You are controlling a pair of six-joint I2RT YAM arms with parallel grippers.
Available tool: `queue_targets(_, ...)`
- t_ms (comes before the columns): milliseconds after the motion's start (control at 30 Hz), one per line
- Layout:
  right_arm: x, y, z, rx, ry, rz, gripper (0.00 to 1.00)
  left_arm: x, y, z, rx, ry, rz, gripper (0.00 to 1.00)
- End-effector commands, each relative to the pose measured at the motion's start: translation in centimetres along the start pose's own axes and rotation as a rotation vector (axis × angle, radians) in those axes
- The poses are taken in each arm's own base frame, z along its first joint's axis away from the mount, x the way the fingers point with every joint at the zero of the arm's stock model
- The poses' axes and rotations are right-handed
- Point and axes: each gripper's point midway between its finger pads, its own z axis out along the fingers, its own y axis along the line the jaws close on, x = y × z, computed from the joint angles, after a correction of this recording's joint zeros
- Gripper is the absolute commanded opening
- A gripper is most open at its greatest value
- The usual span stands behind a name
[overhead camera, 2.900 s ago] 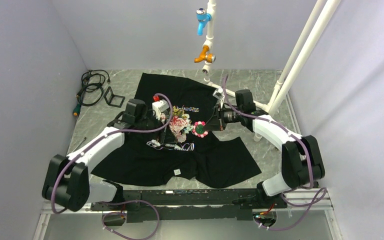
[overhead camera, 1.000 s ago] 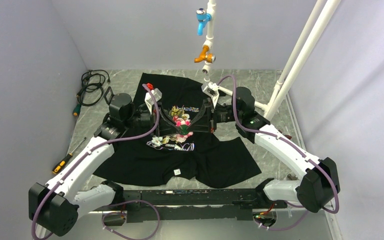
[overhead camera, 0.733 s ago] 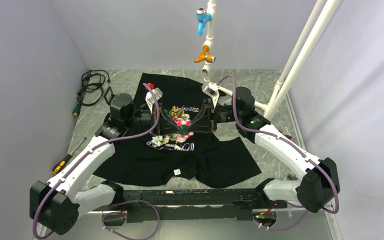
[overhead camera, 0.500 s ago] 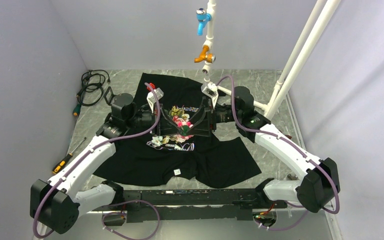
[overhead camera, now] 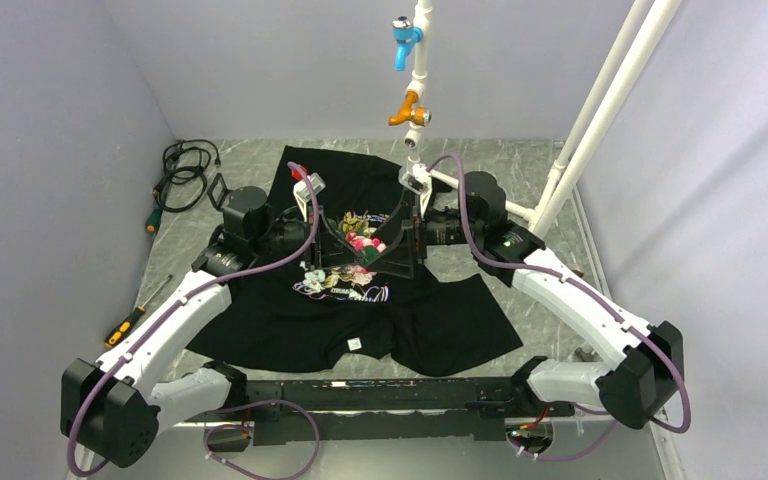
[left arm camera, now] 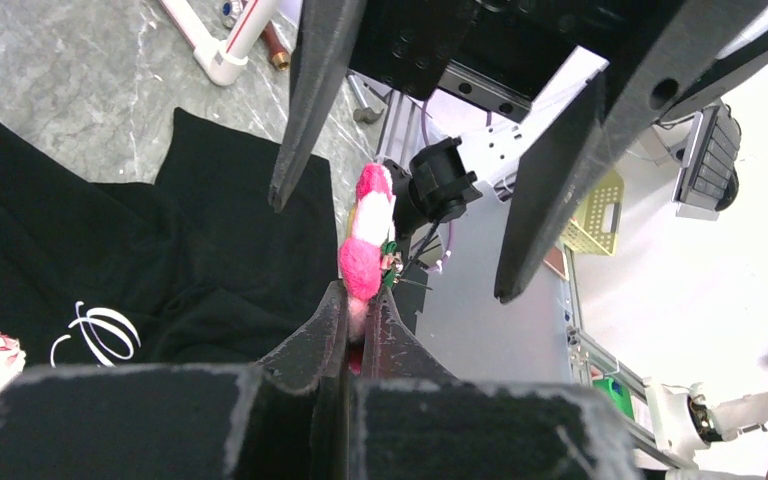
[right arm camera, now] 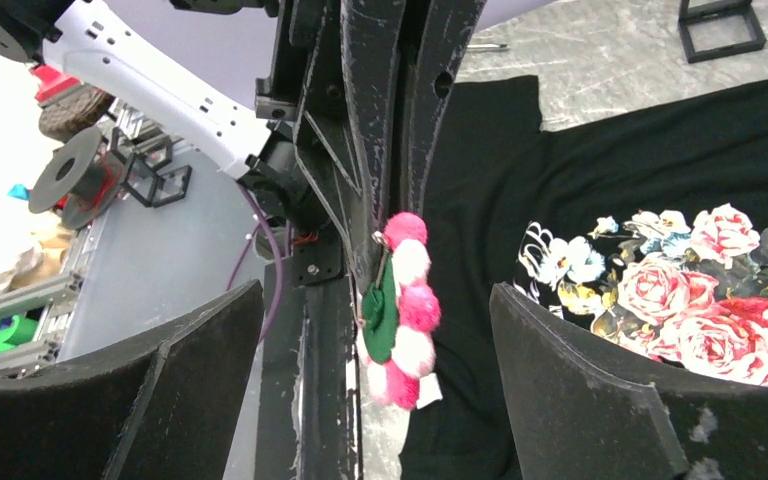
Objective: Remove the brooch from the garment
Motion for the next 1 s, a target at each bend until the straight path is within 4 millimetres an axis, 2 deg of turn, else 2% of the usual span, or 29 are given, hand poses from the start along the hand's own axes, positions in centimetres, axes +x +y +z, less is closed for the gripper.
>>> queue_targets(0, -1.8, -0.1, 0.5, 0.06, -0.015, -0.088, 0.85, -1.2, -0.2, 0.0, -0.015, -0.034, 0.004, 0.0)
queue_targets(300, -1.8, -1.3, 1.3, 0.123, 0.007, -0.11, 0.73, -1.6, -0.9, 0.1, 0.002, -0.039, 0.029, 0.0)
queue_targets(500, -1.9, -2.9, 1.4, 0.2, 0.015, -0.103, 0.7, -1.5, -1.4, 0.1, 0.018, -0.033, 0.042, 0.0)
queue_targets(733, -1.3, -2.3, 1.2, 0.169, 0.036, -0.089, 0.61, -1.1, -1.6, -0.1, 0.029, -0.028, 0.053, 0.0)
queue_targets(967, -0.7, -1.2, 0.9, 0.088, 0.052, -0.042, 0.41, -1.0, -1.7, 0.0, 0.047, -0.028, 0.064, 0.0)
